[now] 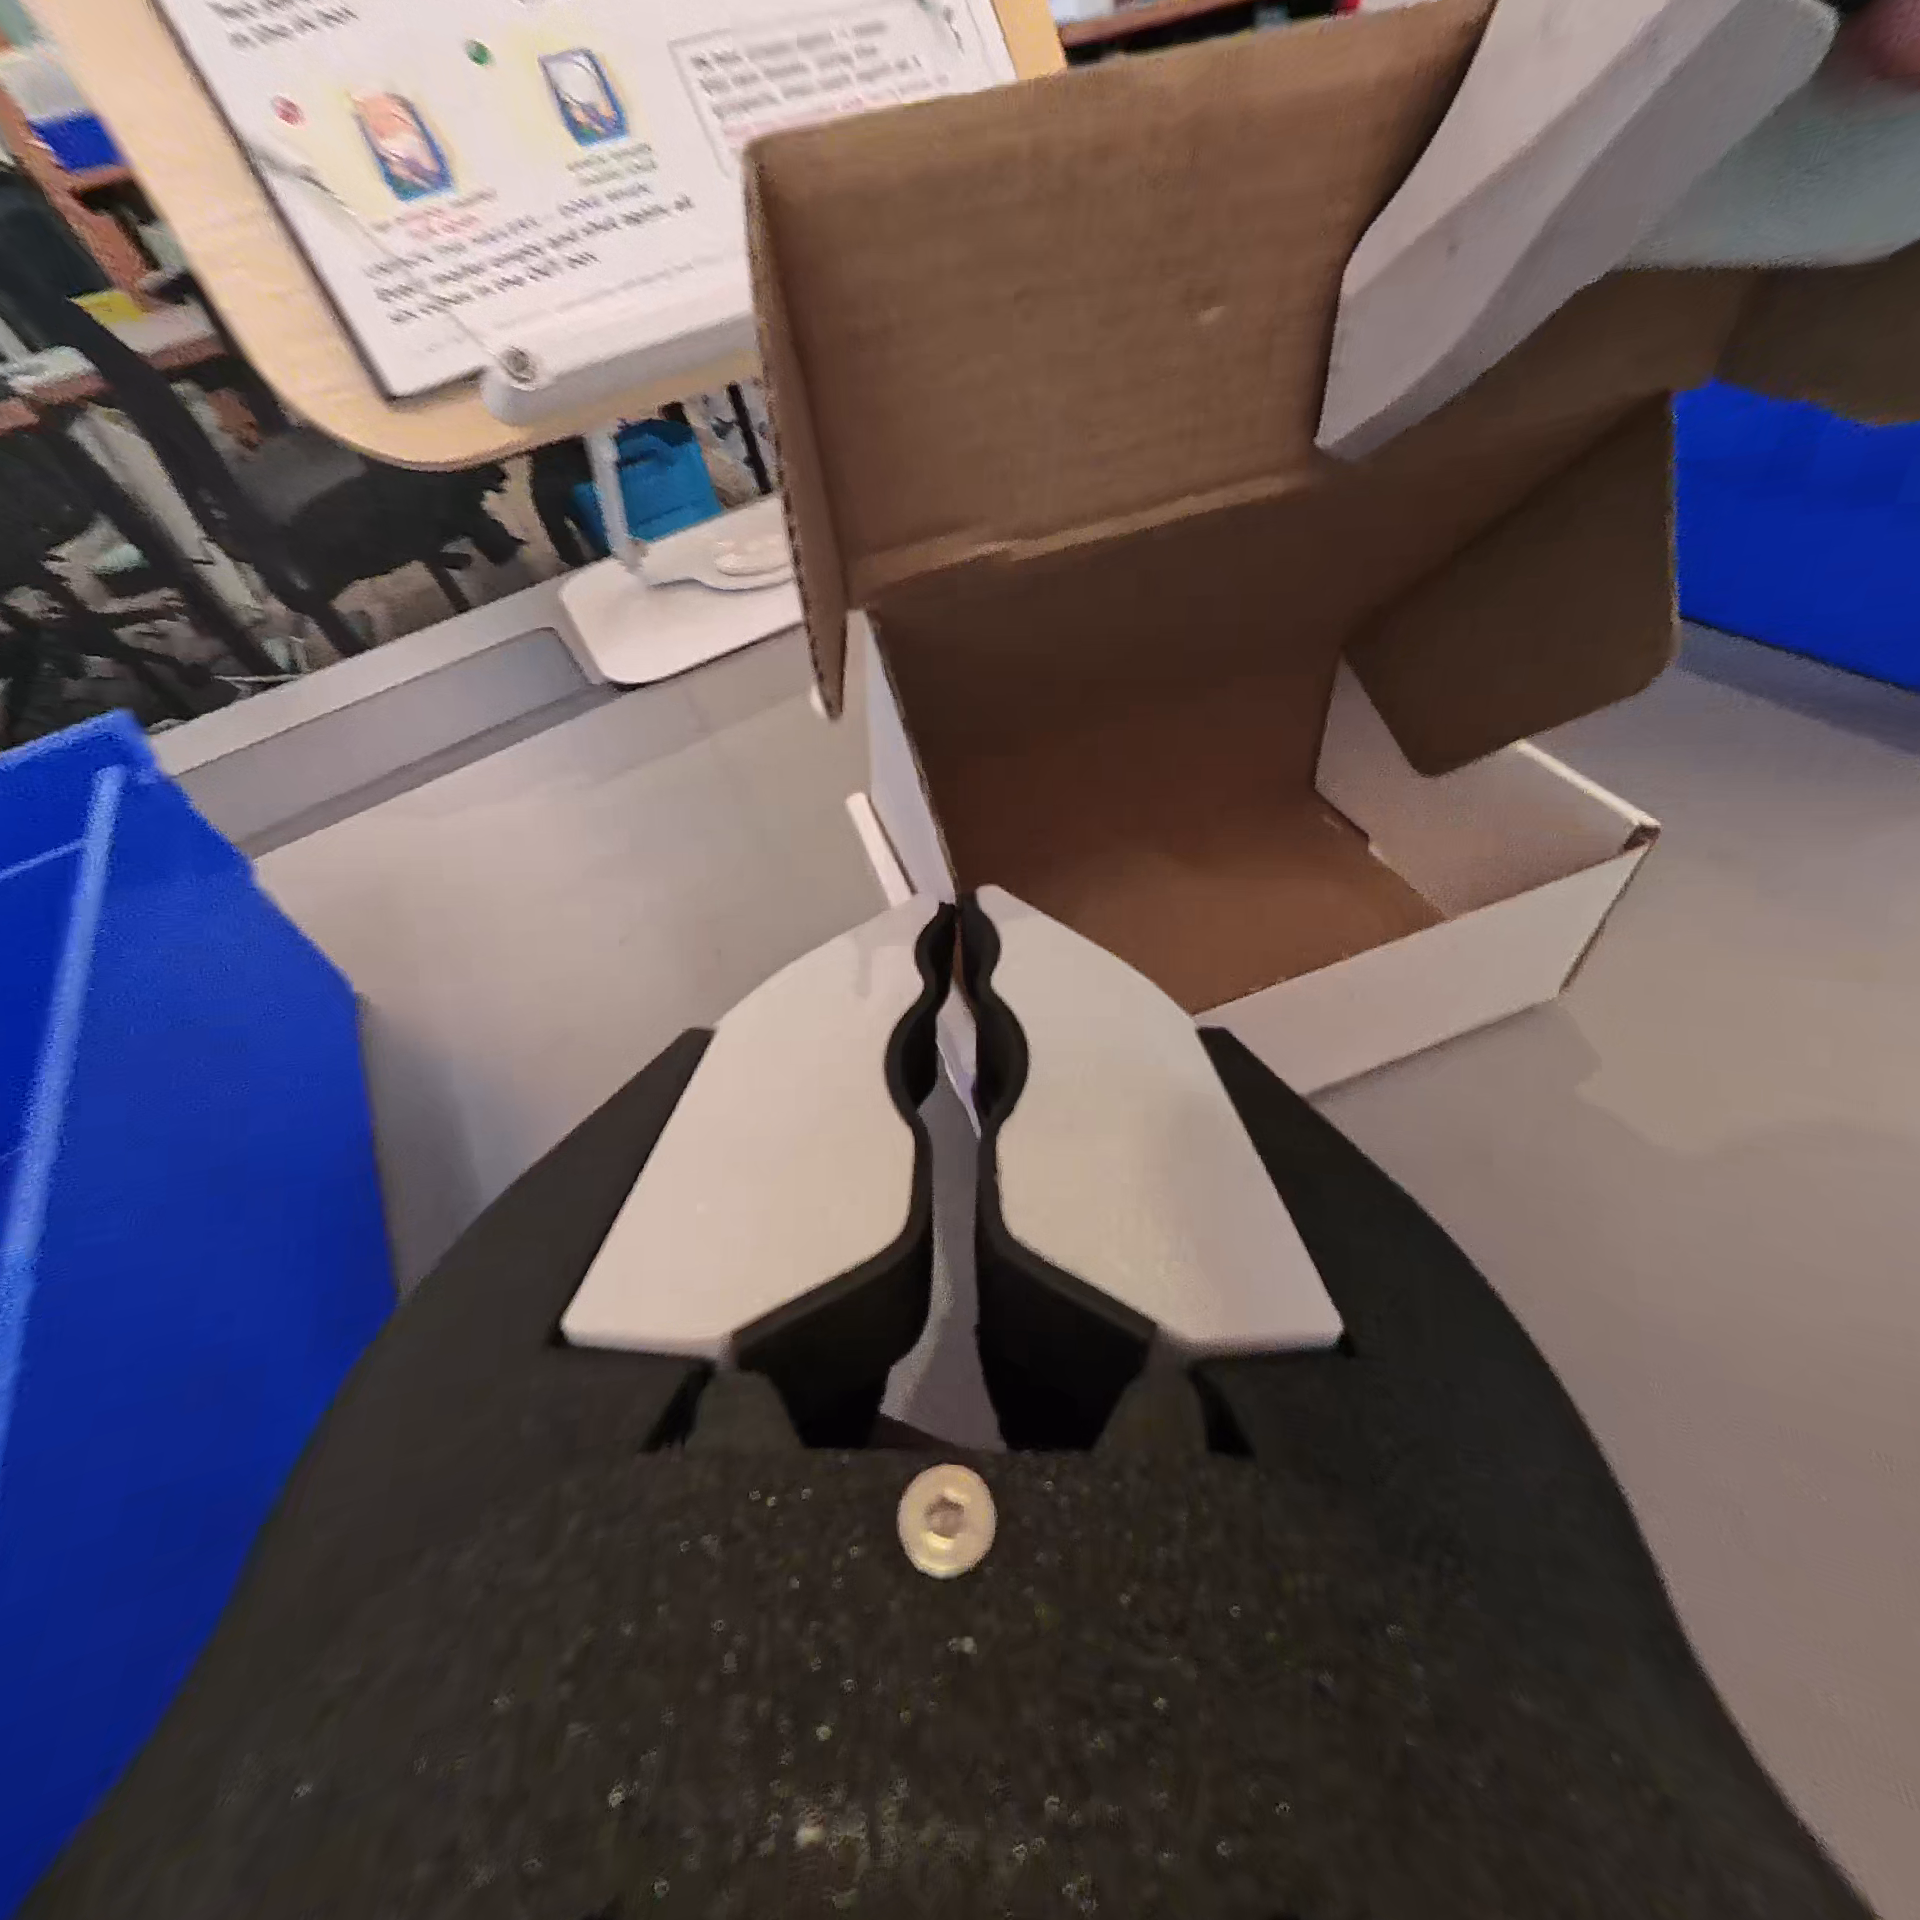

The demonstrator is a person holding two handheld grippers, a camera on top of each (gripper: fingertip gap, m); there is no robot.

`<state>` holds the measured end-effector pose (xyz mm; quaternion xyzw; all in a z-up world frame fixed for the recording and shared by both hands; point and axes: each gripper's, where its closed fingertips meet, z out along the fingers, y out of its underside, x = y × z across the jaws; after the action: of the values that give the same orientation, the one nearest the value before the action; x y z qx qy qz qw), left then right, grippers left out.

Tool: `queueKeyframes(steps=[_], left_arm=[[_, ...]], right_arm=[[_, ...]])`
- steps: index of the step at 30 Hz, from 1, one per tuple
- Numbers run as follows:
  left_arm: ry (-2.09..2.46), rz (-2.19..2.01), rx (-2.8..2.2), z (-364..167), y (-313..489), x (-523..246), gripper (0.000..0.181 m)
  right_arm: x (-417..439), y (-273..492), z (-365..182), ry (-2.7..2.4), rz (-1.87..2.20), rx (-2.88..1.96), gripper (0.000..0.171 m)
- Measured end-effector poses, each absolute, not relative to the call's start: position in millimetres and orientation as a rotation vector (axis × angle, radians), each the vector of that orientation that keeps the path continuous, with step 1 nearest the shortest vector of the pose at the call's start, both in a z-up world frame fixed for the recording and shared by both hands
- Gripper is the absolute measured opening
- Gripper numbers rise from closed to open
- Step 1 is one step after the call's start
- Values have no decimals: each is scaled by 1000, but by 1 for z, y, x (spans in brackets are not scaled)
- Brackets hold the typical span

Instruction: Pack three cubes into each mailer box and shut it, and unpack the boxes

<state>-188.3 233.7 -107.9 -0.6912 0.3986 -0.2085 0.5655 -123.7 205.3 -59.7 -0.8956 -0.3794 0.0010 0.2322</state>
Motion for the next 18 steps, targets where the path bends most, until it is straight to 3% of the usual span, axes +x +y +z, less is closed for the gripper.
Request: queueKeyframes(steps=[7, 10, 18], left_arm=[[752, -237, -1479, -77, 234, -211, 0], [809, -379, -1448, -75, 217, -197, 0], [1045, -571, -1668, -126, 211, -150, 0]], right_arm=[[-116, 212, -57, -1036, -158, -2463, 2], [-109, 211, -68, -1075, -221, -2490, 2], [-130, 203, -74, -1121, -117, -2482, 2]])
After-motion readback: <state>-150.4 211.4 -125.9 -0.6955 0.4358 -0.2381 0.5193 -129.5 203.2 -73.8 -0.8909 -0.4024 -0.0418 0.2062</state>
